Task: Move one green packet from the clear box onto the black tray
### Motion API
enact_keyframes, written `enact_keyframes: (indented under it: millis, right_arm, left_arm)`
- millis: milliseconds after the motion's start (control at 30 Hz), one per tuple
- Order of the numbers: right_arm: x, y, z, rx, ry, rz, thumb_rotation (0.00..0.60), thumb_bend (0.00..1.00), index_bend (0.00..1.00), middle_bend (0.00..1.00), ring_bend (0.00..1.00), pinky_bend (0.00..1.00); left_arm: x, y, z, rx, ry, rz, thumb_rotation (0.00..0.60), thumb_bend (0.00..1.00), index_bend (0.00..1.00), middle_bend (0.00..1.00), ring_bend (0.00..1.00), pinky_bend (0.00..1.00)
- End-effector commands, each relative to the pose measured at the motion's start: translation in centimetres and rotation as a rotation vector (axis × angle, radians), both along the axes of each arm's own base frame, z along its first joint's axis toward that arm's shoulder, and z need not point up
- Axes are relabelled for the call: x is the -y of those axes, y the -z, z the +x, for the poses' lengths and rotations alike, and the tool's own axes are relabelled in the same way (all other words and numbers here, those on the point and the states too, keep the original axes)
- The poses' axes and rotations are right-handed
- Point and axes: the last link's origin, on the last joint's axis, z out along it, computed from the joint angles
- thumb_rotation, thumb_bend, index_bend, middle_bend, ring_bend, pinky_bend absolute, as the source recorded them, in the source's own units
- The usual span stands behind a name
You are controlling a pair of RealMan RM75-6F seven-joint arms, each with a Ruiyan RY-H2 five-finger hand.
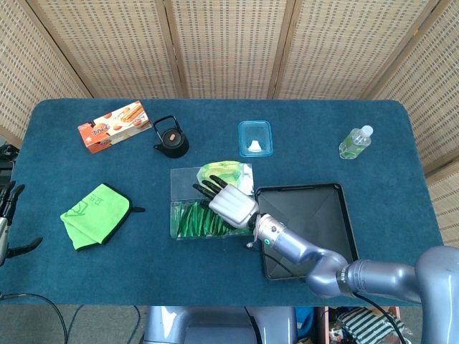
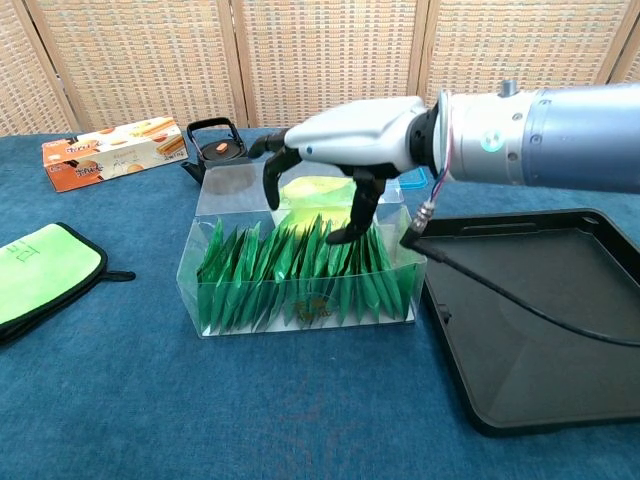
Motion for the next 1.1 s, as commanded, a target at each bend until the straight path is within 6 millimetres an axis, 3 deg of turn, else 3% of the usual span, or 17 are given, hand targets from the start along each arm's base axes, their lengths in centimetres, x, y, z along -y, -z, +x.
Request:
enact_keyframes:
  millis: [33,1100]
  right_arm:
    - [-0.2,0.4,0.1,-0.01,-0.014,0.006,0.6,0.42,0.35,0.1,0.0,0.06]
    - [0.0,2.7,-0.7,-0.048,0.005,-0.019,0.6,0.42,0.43,0.07,0.0,0.09]
  left_arm:
    - [0.0,-0.1,0.0,0.002,0.0,0.002,0.6,0.06,0.0,0.0,0.0,0.0]
    - [0.0,-0.1,0.0,0.009,0.004,-0.002,0.6,0.06,0.0,0.0,0.0,0.0]
